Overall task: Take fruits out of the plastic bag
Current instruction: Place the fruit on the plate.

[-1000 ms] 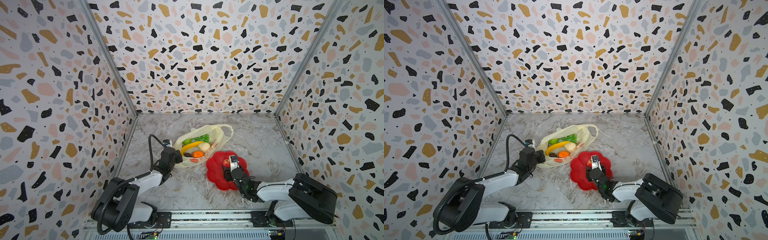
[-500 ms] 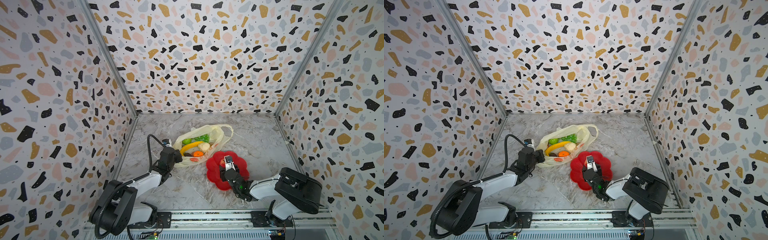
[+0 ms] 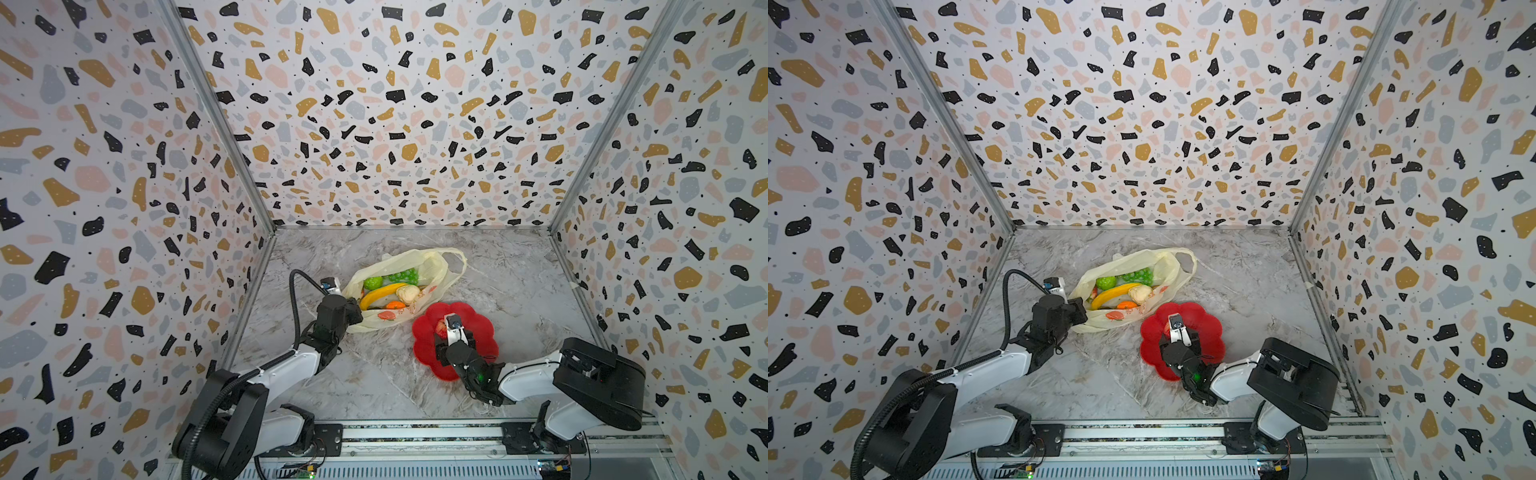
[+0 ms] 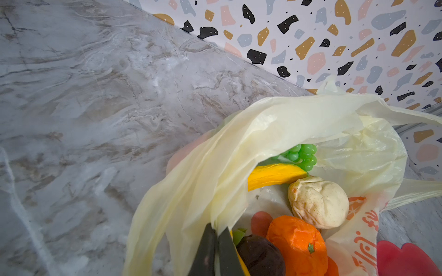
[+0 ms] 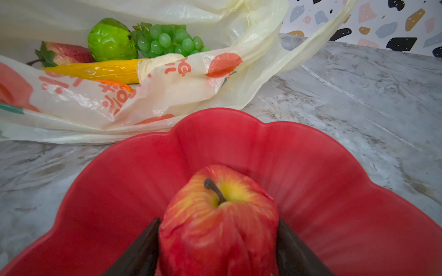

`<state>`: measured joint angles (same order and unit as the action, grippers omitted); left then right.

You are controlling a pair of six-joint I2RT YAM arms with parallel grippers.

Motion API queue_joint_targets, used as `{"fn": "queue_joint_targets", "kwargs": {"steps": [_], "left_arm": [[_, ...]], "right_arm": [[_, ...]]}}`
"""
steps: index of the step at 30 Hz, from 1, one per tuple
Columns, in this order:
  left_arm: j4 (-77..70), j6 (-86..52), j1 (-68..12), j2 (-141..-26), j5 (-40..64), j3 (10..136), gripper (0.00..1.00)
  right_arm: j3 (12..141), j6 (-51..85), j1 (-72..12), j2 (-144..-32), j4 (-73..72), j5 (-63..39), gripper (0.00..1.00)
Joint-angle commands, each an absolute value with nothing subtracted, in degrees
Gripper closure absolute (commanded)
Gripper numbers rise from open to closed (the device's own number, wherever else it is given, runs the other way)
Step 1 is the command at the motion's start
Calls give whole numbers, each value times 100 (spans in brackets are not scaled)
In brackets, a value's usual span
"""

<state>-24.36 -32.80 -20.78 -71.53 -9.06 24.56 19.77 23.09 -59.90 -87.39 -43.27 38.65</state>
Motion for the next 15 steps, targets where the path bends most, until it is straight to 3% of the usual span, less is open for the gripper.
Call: {"fn": "queue_joint_targets", "kwargs": {"steps": [1, 15], "left_arm": [[-2563, -3270, -2044, -7128, -970, 2433, 93], [-2566, -3270, -2028, -7154, -975, 2429, 93]], "right_arm": [[1977, 2382, -6007, -8559, -4195, 4016, 25], [2074, 2505, -6009, -8457, -3827, 3967, 19]]}}
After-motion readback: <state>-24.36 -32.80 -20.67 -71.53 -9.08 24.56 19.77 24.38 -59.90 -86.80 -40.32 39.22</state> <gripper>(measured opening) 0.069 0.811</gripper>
